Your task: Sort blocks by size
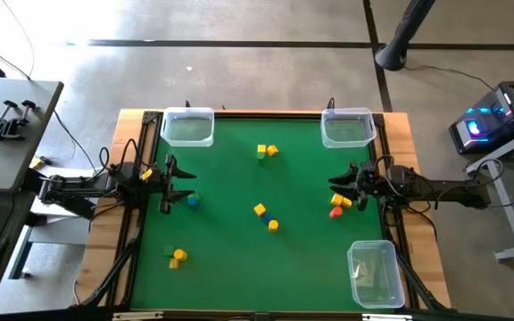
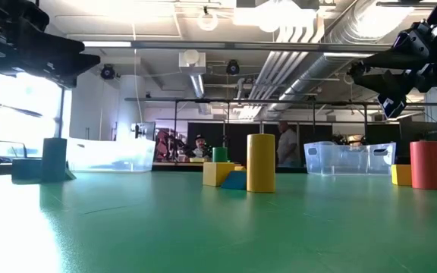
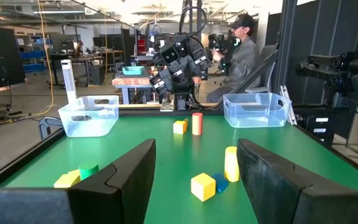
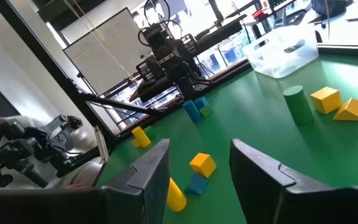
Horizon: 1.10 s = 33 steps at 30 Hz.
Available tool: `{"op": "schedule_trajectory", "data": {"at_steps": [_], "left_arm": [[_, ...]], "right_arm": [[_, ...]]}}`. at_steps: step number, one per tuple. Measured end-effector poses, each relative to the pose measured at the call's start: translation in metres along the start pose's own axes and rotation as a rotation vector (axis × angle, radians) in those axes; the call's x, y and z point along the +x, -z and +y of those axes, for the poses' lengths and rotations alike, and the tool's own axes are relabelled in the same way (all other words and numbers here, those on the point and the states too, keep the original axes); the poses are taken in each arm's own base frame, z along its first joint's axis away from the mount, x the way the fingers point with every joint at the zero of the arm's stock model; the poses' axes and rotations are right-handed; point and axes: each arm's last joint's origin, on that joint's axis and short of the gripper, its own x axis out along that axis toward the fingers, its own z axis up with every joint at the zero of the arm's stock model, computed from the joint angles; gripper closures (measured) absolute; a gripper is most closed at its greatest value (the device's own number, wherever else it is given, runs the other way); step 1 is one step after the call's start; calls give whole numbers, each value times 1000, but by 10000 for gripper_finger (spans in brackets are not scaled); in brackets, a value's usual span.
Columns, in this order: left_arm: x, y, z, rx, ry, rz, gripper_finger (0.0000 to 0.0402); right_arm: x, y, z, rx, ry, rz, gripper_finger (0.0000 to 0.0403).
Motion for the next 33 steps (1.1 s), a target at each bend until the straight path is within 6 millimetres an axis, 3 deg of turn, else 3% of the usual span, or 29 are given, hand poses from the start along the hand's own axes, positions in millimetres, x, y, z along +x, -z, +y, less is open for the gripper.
{"op": "schedule_trajectory", "data": {"at_steps": [33], "left_arm": [[0,-4,0,-6,-1,-40,188]], "right_arm": [[0,0,0,0,0,0,247]]}}
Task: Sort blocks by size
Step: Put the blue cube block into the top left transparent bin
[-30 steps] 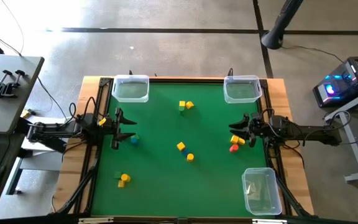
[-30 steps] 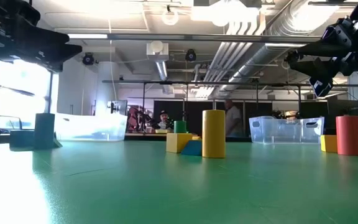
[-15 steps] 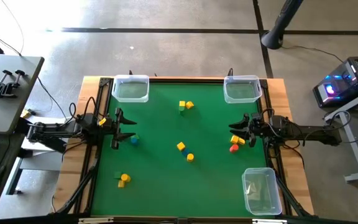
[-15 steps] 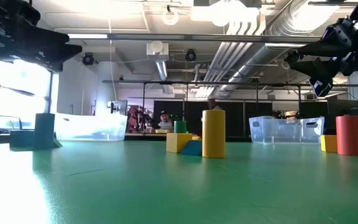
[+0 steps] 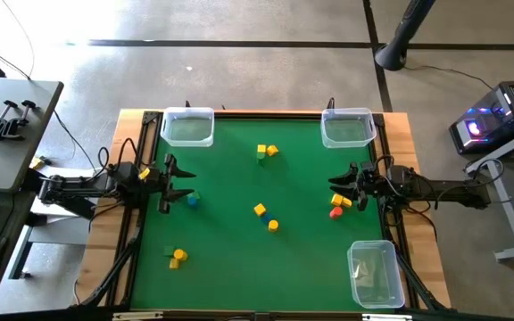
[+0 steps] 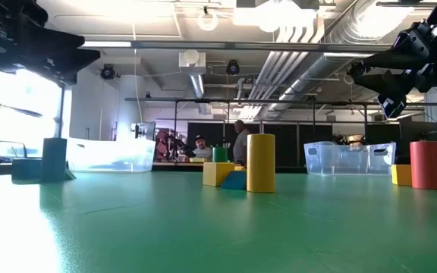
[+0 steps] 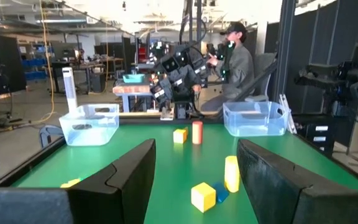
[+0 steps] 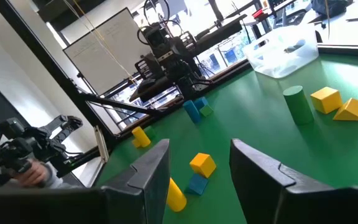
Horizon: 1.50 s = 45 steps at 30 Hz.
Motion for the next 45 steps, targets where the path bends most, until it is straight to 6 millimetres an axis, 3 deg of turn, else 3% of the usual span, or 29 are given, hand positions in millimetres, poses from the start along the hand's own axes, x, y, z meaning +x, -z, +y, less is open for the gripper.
{"op": "schedule_trajectory", "data": {"at_steps": [6,15,21,28,32,36,41,45], "left_arm": [[0,1,0,-212,4,8,188],[0,-4,-1,-66,42,-42,188],[-1,-11,-2,-197,76,-110,188],[-1,-14,6,-193,-203,-142,188],[0,-21,6,-181,-206,-26,188],[-1,-43,9,-202,-334,148,188],[7,-68,11,-190,-452,477,188],[27,-73,10,-200,-495,759,188]], "right_arm": [[0,0,0,0,0,0,247],[0,0,0,0,0,0,247],[0,0,0,0,0,1,247],[0,0,0,0,0,0,247],[0,0,0,0,0,1,247],[0,0,0,0,0,1,247],[0,0,0,0,0,1,247],[0,0,0,0,0,0,247]]}}
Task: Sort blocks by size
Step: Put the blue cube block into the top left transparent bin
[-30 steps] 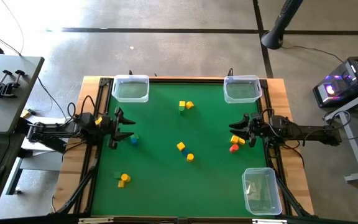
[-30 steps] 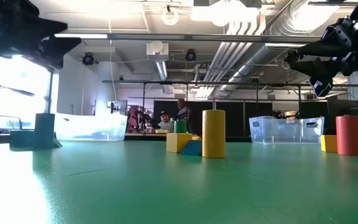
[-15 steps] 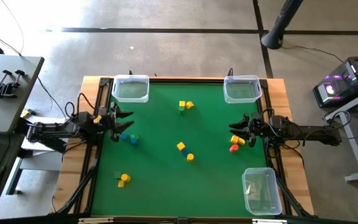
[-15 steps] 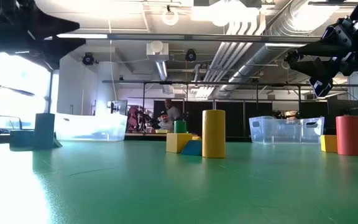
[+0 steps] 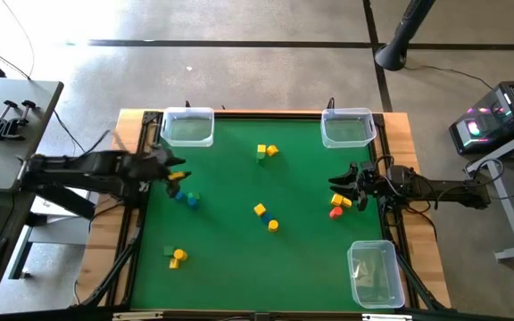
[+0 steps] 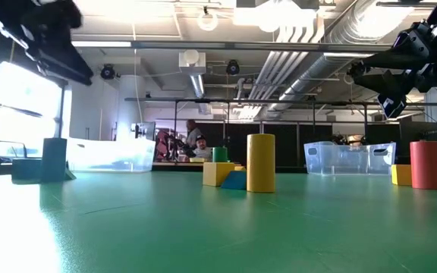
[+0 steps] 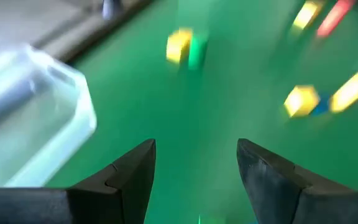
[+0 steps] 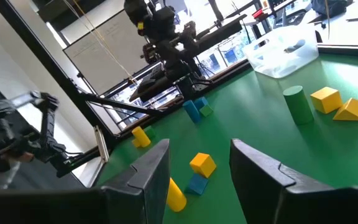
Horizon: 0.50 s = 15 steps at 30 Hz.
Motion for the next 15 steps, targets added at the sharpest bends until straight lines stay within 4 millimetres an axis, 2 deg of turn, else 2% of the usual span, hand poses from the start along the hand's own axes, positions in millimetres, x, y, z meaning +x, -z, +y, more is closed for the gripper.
{"op": "schedule_trajectory", "data": {"at_steps": [8,15], "left_arm": [[26,-14,-22,156,-56,527,188],[51,-9,-31,249,-121,744,164]], "right_arm": [[0,0,0,0,0,0,247],[0,0,0,0,0,0,247]]}}
